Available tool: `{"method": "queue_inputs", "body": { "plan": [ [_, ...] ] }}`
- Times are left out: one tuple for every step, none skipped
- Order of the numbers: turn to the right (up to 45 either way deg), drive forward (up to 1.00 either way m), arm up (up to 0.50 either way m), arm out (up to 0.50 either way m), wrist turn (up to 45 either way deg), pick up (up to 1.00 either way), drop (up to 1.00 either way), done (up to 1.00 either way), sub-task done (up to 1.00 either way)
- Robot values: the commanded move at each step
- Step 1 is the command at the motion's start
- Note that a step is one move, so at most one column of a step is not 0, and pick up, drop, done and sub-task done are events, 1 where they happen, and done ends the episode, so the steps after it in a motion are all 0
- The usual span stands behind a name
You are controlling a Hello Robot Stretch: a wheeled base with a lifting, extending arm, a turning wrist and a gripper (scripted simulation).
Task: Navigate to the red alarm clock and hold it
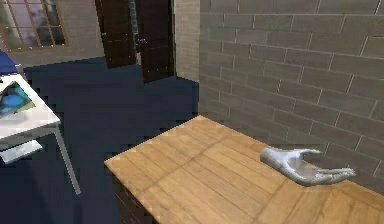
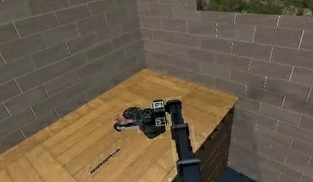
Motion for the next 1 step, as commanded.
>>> {"method": "queue_inputs", "body": {
  "plan": [
    [0.0,0.0,0.0,0.0,0.0,0.0,0.0,1.0,0.0]
  ]
}}
